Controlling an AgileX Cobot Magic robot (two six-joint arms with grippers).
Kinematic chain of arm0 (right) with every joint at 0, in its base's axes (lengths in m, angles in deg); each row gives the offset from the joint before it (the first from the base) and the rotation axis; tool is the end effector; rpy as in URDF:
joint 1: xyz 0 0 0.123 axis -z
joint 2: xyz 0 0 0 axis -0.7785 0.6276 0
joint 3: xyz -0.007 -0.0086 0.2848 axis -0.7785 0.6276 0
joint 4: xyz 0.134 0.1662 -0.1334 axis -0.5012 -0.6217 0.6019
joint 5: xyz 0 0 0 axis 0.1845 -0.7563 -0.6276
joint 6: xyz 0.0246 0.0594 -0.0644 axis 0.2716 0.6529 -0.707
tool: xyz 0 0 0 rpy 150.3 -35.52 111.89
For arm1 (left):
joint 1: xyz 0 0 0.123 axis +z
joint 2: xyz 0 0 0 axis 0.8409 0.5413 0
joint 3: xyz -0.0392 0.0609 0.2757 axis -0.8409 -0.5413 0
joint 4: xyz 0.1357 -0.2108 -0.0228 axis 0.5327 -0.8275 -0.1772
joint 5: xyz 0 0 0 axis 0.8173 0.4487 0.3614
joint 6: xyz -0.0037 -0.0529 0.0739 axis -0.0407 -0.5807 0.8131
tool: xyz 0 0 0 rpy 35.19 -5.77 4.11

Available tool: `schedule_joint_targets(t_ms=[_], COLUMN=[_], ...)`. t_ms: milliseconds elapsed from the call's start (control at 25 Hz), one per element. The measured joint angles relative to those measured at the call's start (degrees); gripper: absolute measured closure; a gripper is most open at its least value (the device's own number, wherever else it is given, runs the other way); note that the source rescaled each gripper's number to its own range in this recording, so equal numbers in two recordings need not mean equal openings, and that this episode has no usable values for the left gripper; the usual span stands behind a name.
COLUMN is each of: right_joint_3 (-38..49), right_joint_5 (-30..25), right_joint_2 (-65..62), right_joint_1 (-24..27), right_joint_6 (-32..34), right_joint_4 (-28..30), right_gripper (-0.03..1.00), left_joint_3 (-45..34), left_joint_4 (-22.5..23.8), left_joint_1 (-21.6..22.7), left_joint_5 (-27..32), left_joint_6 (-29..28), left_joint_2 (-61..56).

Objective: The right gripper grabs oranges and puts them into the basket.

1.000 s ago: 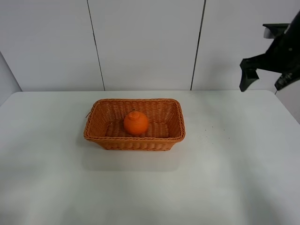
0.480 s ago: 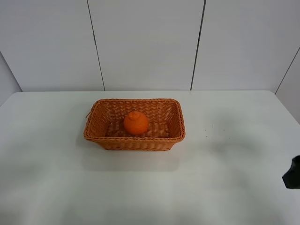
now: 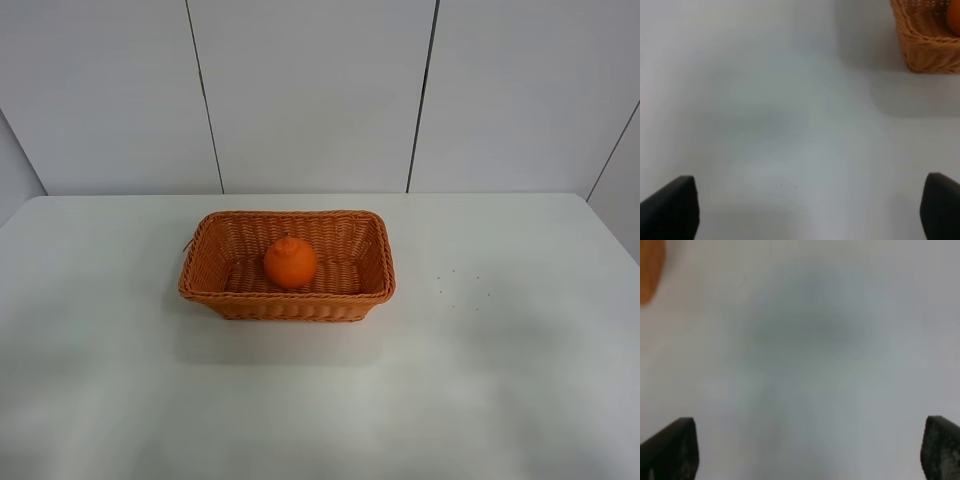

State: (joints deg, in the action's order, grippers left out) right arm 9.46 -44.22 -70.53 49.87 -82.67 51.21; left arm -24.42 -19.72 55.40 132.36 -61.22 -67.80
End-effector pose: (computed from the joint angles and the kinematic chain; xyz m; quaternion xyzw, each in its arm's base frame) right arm 0.0225 0.0013 0.2778 -0.0094 0.8861 0.0103 0.4634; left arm -0.0041 0.0026 0.2736 0.0158 0.8548 0.0092 0.5186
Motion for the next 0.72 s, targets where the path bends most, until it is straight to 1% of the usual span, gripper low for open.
schedule_joint_targets(t_ms=[160, 240, 720], right_joint_3=[0.00, 0.00, 0.00], right_joint_5=[0.00, 0.00, 0.00], right_joint_2=[-7.65, -9.49, -9.62], right_joint_1=[0.00, 0.00, 0.00], right_joint_6=[0.00, 0.00, 0.00], right_joint_4=[0.00, 0.00, 0.00], right_gripper=[-0.03, -0.03, -0.03], left_joint_3=[0.00, 0.00, 0.00], left_joint_4=[0.00, 0.00, 0.00], left_joint_1=[0.00, 0.00, 0.00], left_joint_5=[0.00, 0.00, 0.00], left_joint_6=[0.00, 0.00, 0.00], left_joint_2=[0.00, 0.00, 0.00])
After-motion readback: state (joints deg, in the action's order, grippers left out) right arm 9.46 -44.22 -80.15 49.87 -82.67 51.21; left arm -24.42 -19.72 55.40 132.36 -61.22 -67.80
